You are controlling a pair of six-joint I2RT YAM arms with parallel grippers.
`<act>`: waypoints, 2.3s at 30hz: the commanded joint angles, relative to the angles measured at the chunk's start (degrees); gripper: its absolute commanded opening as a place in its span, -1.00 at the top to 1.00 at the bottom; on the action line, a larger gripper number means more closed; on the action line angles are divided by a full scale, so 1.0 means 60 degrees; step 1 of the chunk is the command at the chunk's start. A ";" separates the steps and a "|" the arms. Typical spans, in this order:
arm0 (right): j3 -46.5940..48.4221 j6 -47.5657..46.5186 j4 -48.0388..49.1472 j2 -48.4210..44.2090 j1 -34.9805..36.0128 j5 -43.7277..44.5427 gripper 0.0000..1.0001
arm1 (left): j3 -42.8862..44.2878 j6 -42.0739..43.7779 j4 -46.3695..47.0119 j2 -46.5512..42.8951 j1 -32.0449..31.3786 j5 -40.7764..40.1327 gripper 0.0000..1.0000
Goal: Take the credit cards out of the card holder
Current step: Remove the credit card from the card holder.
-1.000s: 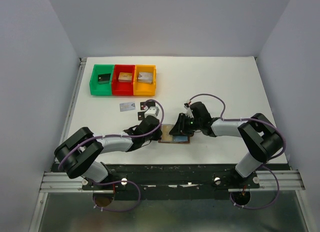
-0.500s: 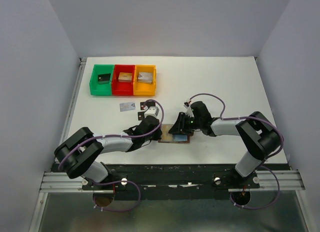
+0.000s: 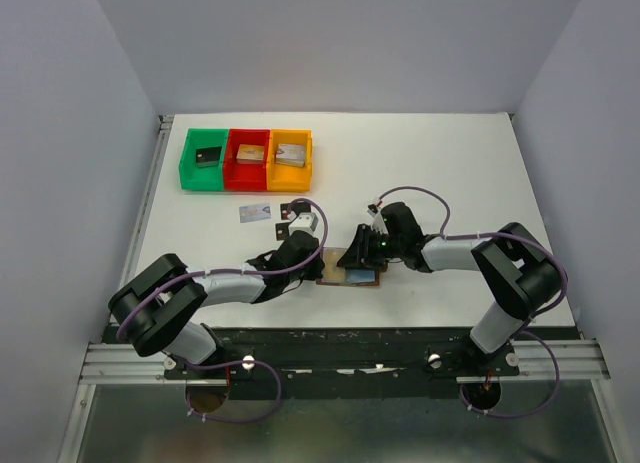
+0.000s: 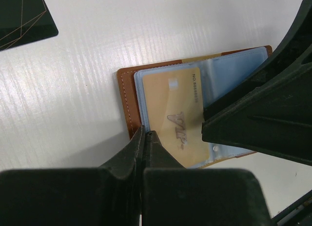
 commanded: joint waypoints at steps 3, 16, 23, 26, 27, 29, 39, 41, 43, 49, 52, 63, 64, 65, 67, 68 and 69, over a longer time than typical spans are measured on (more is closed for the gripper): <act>-0.0046 -0.0401 -0.0797 0.0024 0.0014 0.0559 0.09 | -0.0262 0.0016 -0.0347 0.0017 0.0003 0.0015 1.00; -0.0017 -0.0665 -0.1163 0.0009 0.0014 0.0822 0.02 | -0.0276 -0.0013 -0.0405 -0.0027 -0.0012 -0.0073 1.00; -0.0353 -0.0241 0.0108 0.0024 0.0014 0.0135 0.02 | -0.0232 0.0046 -0.0405 0.0046 0.0003 0.0030 1.00; -0.0485 -0.0051 0.0784 -0.0020 0.0014 -0.0188 0.04 | -0.0189 0.0060 -0.0391 0.0076 0.0003 0.0059 1.00; -0.0486 -0.0036 0.0887 -0.0049 0.0014 -0.0246 0.04 | -0.0188 0.0089 -0.0391 0.0076 0.0003 0.0088 1.00; -0.0471 -0.0021 0.1034 -0.0049 0.0014 -0.0378 0.05 | -0.0188 0.0119 -0.0332 0.0105 0.0003 0.0132 1.00; -0.0515 0.0257 0.1795 0.0346 0.0014 -0.1038 0.06 | -0.0217 0.0207 -0.0098 0.0178 -0.0012 0.0323 1.00; -0.0529 0.0287 0.1898 0.0419 0.0028 -0.1096 0.05 | -0.0218 0.0265 0.0019 0.0207 0.0017 0.0439 1.00; -0.0486 0.0316 0.1855 0.0507 0.0014 -0.1082 0.05 | -0.0218 0.0309 0.0122 0.0237 -0.0012 0.0528 1.00; -0.0383 0.0360 0.1517 0.0829 0.0014 -0.0745 0.05 | -0.0291 0.0354 0.0297 0.0237 -0.0012 0.0659 1.00; -0.0616 0.0681 0.2071 0.0816 0.0028 -0.0453 0.05 | -0.0305 0.0383 0.0356 0.0237 0.0003 0.0718 1.00; -0.1071 0.0931 0.2352 -0.0063 0.0014 0.0573 0.06 | -0.0422 0.0427 0.0561 0.0193 0.0003 0.0835 1.00; -0.1086 0.0975 0.2469 -0.0078 0.0014 0.0559 0.06 | -0.0423 0.0427 0.0590 0.0193 0.0003 0.0850 1.00; -0.1086 0.1033 0.2571 -0.0064 0.0014 0.0501 0.06 | -0.0423 0.0427 0.0620 0.0178 0.0003 0.0850 1.00; -0.1086 0.1209 0.2951 0.0082 0.0014 0.0165 0.06 | -0.0437 0.0441 0.0635 0.0193 -0.0012 0.0879 1.00; -0.1072 0.1253 0.3316 0.0242 0.0014 -0.0083 0.06 | -0.0437 0.0470 0.0649 0.0207 0.0003 0.0894 1.00; -0.1057 0.1355 0.3595 0.0375 0.0014 -0.0318 0.06 | -0.0437 0.0471 0.0664 0.0222 -0.0012 0.0923 1.00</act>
